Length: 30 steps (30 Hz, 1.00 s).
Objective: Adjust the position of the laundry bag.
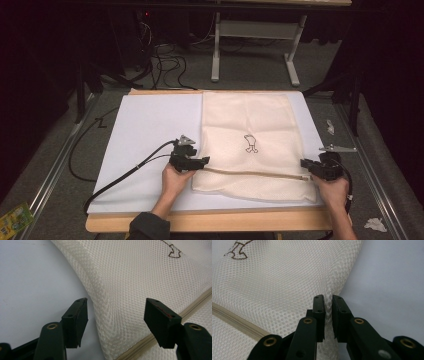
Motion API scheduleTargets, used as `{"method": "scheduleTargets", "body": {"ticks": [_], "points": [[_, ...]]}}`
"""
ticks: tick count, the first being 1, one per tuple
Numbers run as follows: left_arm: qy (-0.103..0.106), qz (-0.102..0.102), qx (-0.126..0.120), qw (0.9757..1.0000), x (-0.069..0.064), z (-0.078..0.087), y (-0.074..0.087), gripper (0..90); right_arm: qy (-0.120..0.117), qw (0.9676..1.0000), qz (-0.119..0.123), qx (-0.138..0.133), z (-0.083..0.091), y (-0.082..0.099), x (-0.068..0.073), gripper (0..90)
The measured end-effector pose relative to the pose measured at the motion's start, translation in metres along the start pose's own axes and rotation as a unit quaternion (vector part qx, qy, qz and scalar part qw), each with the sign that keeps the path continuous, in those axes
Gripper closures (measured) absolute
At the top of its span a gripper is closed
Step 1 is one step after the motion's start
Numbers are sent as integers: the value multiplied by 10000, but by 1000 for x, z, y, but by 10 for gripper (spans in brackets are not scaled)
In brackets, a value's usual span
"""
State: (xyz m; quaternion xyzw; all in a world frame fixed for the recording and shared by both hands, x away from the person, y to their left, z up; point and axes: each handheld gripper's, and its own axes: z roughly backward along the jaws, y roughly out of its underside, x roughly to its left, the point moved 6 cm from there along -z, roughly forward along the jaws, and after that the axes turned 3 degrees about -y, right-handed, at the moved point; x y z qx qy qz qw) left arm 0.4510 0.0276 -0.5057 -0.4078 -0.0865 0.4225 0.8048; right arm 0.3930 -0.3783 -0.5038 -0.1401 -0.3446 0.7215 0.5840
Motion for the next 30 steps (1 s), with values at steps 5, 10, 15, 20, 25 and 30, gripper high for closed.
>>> {"method": "scheduleTargets", "body": {"ticks": [5, 10, 15, 20, 25, 30], "points": [[-65, -42, 29, 10000, -1, -3, -2, 378, 7, 10000, 6, 62, 0, -2, 1, 858], [-102, -103, 106, 9998, -4, -7, -4, 462, -16, 10000, -25, 45, -1, -1, 1, 876], [-216, -154, 154, 9995, 0, -9, -4, 619, -13, 9999, 28, 100, -1, -1, 1, 880], [-208, -133, 238, 9994, 3, -10, -4, 733, -32, 10000, 39, 77, -1, -1, 1, 884], [-202, -193, 143, 9995, 3, -9, -6, 854, -30, 9999, 46, 93, -1, -2, 1, 887], [-191, -280, 31, 9994, 2, -5, -8, 877, -20, 9999, 109, 109, -1, -3, 2, 893]]}}
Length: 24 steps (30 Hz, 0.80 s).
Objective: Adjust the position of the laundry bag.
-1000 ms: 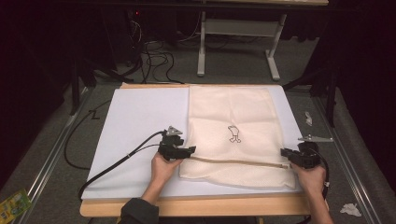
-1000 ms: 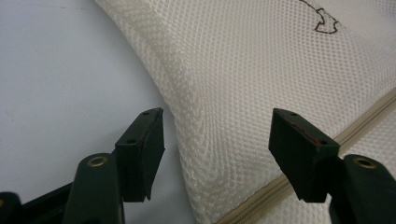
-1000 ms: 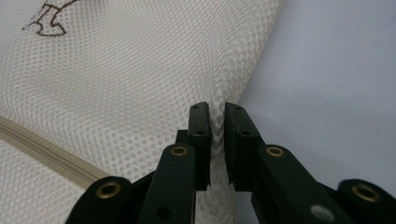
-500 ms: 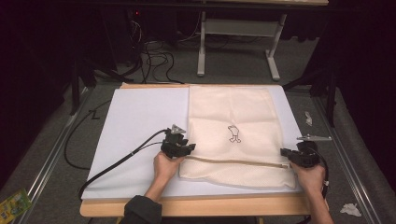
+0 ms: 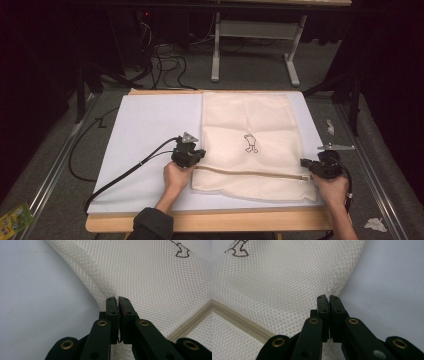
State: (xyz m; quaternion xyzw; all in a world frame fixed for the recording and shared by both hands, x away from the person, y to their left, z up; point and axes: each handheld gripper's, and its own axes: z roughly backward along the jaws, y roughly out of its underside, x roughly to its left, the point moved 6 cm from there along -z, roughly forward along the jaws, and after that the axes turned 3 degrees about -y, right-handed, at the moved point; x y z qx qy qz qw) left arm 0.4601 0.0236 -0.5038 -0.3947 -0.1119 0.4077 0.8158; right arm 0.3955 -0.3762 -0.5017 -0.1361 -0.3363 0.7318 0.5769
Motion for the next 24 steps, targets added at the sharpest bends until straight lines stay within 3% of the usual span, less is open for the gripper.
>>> {"method": "scheduleTargets", "body": {"ticks": [14, 24], "points": [[-45, -112, -160, 9998, 3, 12, -6, 879, -67, 9999, 81, -45, 1, -4, 4, 897], [-118, -64, -229, 9996, 15, 22, -5, 879, -204, 9996, 118, -124, -3, -9, 12, 897]]}}
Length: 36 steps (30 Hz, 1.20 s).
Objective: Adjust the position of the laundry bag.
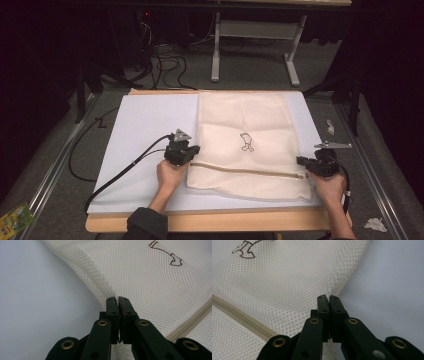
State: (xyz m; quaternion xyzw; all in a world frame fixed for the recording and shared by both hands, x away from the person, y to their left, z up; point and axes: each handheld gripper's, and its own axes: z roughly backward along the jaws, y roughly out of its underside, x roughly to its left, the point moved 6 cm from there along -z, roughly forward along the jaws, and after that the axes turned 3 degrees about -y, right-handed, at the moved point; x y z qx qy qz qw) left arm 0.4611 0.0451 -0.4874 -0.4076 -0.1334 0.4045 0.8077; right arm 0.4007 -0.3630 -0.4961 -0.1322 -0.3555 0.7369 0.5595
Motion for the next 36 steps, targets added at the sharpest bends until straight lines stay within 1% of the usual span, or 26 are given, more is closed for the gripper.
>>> {"method": "scheduleTargets", "body": {"ticks": [5, 14, 19, 20, 24, 30, 31, 36], "points": [[-59, 9, -27, 10000, 6, 5, 1, 879, -67, 10000, 40, -10, -4, -3, 5, 897], [-136, 114, -98, 9998, 16, 15, 3, 879, -162, 9997, 171, -1, -9, -11, 17, 897], [-179, 146, -112, 9997, 22, 20, 5, 879, -224, 9995, 222, -6, -13, -15, 23, 897], [-192, 123, -114, 9997, 24, 21, 6, 879, -236, 9995, 229, -12, -14, -16, 24, 897], [-221, 170, -123, 9995, 28, 26, 8, 879, -295, 9992, 256, 10, -18, -17, 29, 897], [-313, 196, -156, 9992, 35, 31, 11, 879, -416, 9987, 289, -20, -23, -20, 35, 896], [-327, 176, -136, 9992, 36, 32, 12, 879, -423, 9986, 304, -6, -23, -20, 36, 897], [-433, 199, -112, 9988, 42, 38, 16, 879, -487, 9982, 357, -34, -26, -25, 44, 896]]}}
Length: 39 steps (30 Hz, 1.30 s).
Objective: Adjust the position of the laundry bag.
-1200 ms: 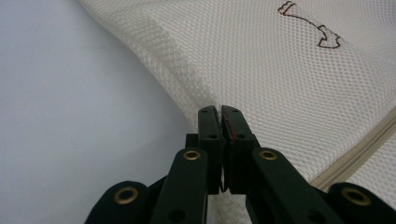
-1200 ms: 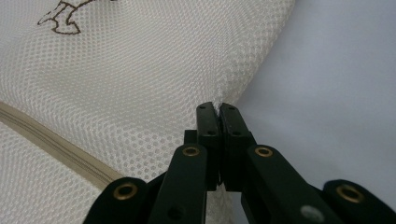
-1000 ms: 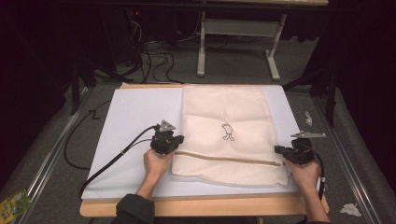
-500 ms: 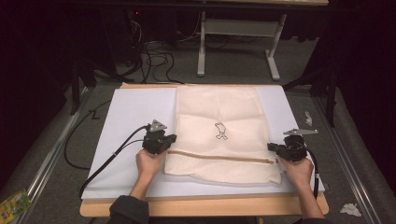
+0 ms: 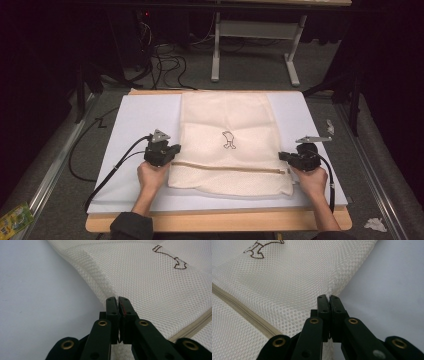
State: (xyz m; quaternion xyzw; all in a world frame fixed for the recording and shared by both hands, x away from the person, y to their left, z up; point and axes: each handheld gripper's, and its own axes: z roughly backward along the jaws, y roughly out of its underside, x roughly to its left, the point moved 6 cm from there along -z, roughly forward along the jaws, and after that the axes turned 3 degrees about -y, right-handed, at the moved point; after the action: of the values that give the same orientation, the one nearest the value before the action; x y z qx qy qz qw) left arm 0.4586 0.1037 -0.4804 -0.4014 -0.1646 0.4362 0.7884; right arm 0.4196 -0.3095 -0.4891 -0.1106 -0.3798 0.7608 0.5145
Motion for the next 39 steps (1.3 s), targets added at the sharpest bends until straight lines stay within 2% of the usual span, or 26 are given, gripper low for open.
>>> {"method": "scheduleTargets", "body": {"ticks": [13, 17, 22, 27, 39], "points": [[-210, 111, -11, 9997, 21, 14, 10, 877, -227, 9996, 145, -35, -14, -10, 20, 896], [-244, 174, -90, 9995, 27, 19, 12, 874, -298, 9994, 158, -35, -19, -11, 25, 895], [-298, 230, -26, 9993, 32, 20, 19, 872, -332, 9992, 230, -18, -24, -12, 32, 894], [-437, 192, -24, 9989, 36, 21, 21, 868, -347, 9990, 265, -22, -27, -14, 37, 893], [-488, 187, 21, 9986, 40, 17, 26, 852, -332, 9991, 265, 19, -33, -14, 40, 880]]}}
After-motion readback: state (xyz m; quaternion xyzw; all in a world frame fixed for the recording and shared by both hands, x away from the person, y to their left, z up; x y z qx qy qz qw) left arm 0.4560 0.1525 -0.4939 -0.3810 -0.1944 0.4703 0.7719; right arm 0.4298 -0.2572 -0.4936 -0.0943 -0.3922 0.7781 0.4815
